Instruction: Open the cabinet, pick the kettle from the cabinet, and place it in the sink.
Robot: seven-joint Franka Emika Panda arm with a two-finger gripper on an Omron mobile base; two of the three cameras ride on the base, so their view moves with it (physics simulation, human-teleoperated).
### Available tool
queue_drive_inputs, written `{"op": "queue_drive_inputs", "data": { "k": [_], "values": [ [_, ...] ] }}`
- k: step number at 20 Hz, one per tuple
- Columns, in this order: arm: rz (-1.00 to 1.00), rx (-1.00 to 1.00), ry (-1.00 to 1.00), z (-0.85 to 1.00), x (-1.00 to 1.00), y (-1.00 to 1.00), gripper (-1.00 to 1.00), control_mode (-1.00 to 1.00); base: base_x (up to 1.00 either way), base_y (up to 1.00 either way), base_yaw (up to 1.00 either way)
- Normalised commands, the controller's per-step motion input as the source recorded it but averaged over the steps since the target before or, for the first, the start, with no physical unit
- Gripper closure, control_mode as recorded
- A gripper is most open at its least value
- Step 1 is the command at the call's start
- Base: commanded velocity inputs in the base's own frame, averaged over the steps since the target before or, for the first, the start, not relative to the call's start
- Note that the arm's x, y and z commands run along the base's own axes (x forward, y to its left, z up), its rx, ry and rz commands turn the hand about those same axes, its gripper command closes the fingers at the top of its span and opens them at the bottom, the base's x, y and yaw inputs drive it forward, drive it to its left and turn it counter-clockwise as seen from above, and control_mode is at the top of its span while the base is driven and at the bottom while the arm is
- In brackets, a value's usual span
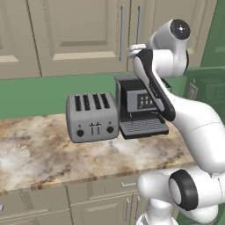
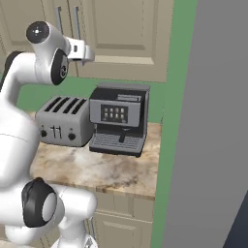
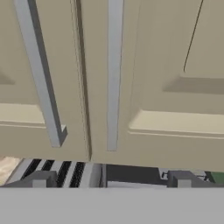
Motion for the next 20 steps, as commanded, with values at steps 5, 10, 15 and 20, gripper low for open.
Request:
{"op": "queue_drive_inputs", "data": {
  "k": [5, 10, 15, 20],
  "values": [
    [0.00, 0.00, -0.05, 0.09, 0.35, 0.05, -1.00, -1.00, 0.00, 0.00, 0.00],
    [0.00, 0.00, -0.01, 0.08, 0.37, 0.00, -1.00, -1.00, 0.00, 0.00, 0.00],
    [0.00, 0.00, 0.00, 0.04, 0.38, 0.00, -1.00, -1.00, 0.00, 0.00, 0.00],
    [0.00, 0.00, 0.00, 0.00, 0.39, 0.01, -1.00, -1.00, 0.00, 0.00, 0.00]
  ]
}}
